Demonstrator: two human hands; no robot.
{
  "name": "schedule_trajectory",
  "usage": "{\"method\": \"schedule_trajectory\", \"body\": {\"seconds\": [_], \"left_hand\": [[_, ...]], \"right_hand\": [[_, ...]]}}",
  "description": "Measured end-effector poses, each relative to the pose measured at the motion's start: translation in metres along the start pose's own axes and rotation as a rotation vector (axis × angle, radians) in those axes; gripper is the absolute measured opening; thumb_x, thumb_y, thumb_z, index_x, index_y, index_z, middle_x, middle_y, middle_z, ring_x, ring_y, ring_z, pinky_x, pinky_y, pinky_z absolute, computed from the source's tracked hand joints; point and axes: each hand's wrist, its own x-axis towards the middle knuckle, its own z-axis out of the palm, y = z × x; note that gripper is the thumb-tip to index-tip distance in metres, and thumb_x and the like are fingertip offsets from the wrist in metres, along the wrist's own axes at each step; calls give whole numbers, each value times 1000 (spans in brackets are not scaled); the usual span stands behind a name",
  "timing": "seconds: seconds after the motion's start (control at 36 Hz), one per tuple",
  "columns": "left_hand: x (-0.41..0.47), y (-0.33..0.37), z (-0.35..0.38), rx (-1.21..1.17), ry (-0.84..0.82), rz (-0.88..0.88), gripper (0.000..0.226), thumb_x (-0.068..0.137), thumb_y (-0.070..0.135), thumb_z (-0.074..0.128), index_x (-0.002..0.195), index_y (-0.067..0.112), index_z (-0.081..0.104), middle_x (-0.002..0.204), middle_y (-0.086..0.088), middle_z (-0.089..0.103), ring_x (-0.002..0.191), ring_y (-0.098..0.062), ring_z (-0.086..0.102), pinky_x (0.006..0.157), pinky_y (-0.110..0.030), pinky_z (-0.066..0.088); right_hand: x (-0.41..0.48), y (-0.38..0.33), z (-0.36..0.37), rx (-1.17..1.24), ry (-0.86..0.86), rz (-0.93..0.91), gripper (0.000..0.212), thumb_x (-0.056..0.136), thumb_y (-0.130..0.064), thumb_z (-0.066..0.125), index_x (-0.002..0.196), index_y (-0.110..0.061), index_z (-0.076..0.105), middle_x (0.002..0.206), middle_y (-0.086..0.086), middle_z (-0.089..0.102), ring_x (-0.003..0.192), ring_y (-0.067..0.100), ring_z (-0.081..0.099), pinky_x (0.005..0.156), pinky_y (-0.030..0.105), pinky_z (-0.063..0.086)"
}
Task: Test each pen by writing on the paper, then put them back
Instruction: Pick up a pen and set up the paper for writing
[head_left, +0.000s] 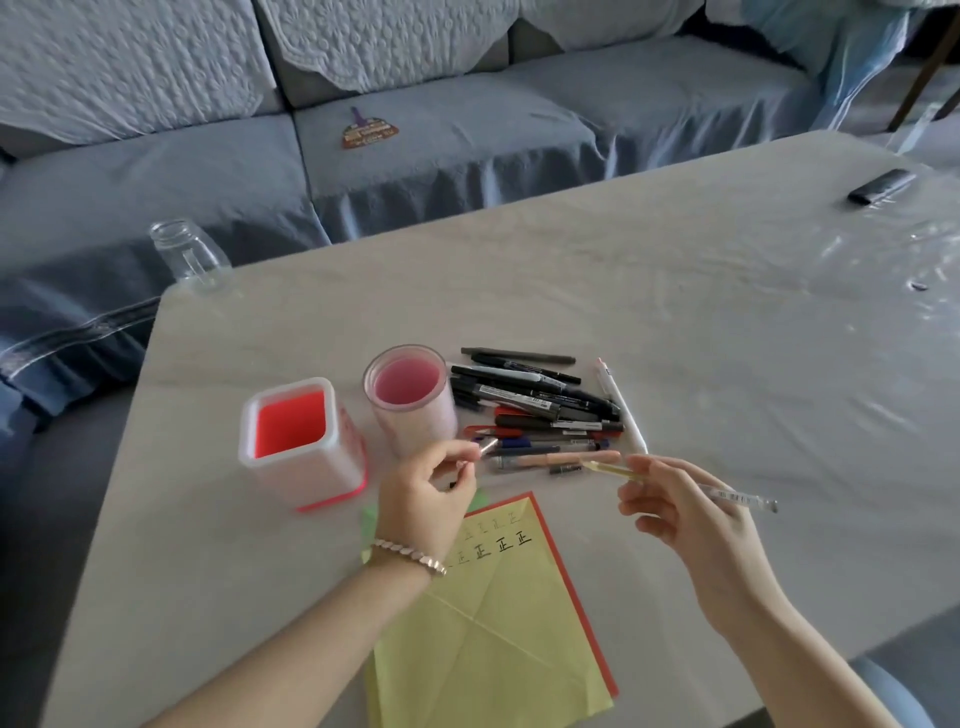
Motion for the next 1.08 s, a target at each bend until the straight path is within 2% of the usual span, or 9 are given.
{"method": "schedule_trajectory", "body": {"seconds": [0.11, 0.28, 0.44, 0.58, 0.69, 0.81, 0.89, 0.97, 1.08], "left_hand": [[-28, 8, -39, -281, 27, -423, 26, 73, -11, 68, 75, 15, 68, 68, 9, 71, 64, 1, 65, 63, -8, 49], [-56, 10, -89, -769, 105, -793, 26, 76, -18, 59, 92, 2, 59, 67, -11, 71, 57, -14, 67, 53, -18, 54], [-74, 21, -105, -779, 54, -672, 30, 71, -20, 61, 89, 4, 60, 68, -14, 70, 60, -20, 67, 59, -23, 56], [-75, 23, -108, -755, 115, -581, 29, 70, -15, 65, 89, 7, 61, 73, -8, 72, 64, -13, 67, 62, -22, 56], [-80, 26, -103, -907, 59, -635, 31, 66, 3, 65, 96, 8, 64, 82, -5, 73, 75, -10, 69, 58, -13, 51], [-88, 28, -96, -1153, 26, -716, 32, 66, 7, 56, 98, 3, 62, 87, -14, 72, 83, -18, 70, 69, -23, 56], [-90, 16, -98, -1025, 123, -653, 26, 79, 2, 54, 103, 11, 59, 84, -8, 73, 72, -16, 69, 64, -23, 55], [-96, -10, -103, -532, 175, -375, 26, 91, 7, 43, 104, 26, 54, 79, -1, 67, 61, -3, 57, 60, -15, 47], [-107, -44, -103, 91, -59, -73, 29, 88, 27, 41, 114, 32, 50, 102, 7, 57, 92, 4, 45, 84, -4, 28]], "right_hand": [[-7, 4, 7, 1, -34, -20, 27, 92, -3, 46, 81, -8, 70, 62, 9, 67, 56, 14, 61, 50, 17, 48], [-24, 14, 39, -87, -190, -35, 23, 93, -9, 47, 90, -9, 69, 76, 14, 72, 64, 20, 65, 58, 22, 53], [-56, 25, 83, -122, -489, -69, 18, 69, 0, 71, 85, -1, 62, 83, 9, 71, 68, 22, 67, 58, 25, 52], [-72, 32, 103, -70, -466, -114, 21, 67, 21, 67, 69, 2, 58, 64, 8, 65, 56, 16, 61, 53, 24, 51], [-78, 35, 110, -71, -414, -149, 18, 65, 17, 72, 69, 6, 59, 63, 9, 65, 54, 17, 61, 52, 27, 53], [-83, 42, 112, -100, -394, -145, 23, 60, -4, 81, 69, 0, 61, 62, 7, 66, 57, 18, 63, 54, 27, 53], [-82, 44, 109, -99, -353, -105, 21, 72, -25, 62, 71, -4, 61, 68, 11, 69, 69, 21, 68, 57, 29, 55], [-74, 48, 100, -73, -300, -28, 50, 82, -55, 47, 70, -9, 63, 66, 12, 69, 69, 21, 68, 54, 28, 54], [-63, 54, 93, -79, -338, 6, 97, 47, -90, 51, 101, -11, 62, 73, 14, 69, 71, 23, 66, 59, 29, 54]]}}
